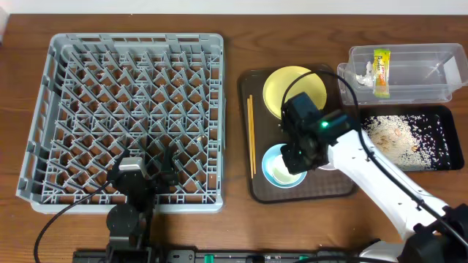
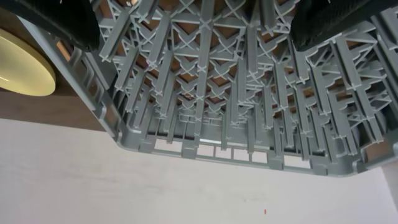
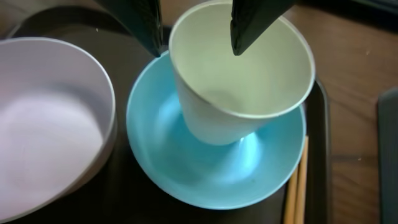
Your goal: Sort waste into correct bins and load items into the dishwasher
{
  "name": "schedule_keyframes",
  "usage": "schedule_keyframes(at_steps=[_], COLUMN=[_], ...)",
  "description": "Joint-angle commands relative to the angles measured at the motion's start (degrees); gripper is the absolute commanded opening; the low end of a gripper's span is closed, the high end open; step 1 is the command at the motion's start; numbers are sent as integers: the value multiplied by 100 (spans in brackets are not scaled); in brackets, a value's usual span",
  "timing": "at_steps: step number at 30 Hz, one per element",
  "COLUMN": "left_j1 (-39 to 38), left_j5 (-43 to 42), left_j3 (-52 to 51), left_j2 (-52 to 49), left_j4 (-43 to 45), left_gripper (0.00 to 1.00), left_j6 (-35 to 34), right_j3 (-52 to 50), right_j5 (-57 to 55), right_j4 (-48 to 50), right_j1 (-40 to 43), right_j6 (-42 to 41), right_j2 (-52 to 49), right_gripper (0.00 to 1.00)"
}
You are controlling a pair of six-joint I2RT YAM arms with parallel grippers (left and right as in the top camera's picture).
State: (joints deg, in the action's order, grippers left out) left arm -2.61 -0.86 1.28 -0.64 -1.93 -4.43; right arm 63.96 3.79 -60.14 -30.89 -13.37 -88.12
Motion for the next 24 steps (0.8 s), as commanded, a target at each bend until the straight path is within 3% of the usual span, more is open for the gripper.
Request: schedule_keyframes(at_steps=[1,10,12,15,19,24], left_j1=[31,31,31,31,31,31], left_j5=[190,190,190,190,190,190], left_j3=[-103,-103,-103,-103,-103,-103], left_j2=[-9,-9,-9,-9,-9,-9], left_j4=[-227,-227,-227,-227,-227,-227], left_gripper=[98,98,98,98,98,98], left_j6=[79,79,79,79,79,79], right_j3=[-256,-883,-962,-973,-758,234], right_j5=[-98,-101,-101,-98,-96,-101], right_j4=[186,966,1088,1204,1126,184], right_j1=[-26,-26,-26,-24,-24,-24], right_j6=[-160,-295,-297,-337,-337,-332], right_j2=[-35,-39,-39,-39,-37,-28], right_gripper=[34,31,25,1,1,1])
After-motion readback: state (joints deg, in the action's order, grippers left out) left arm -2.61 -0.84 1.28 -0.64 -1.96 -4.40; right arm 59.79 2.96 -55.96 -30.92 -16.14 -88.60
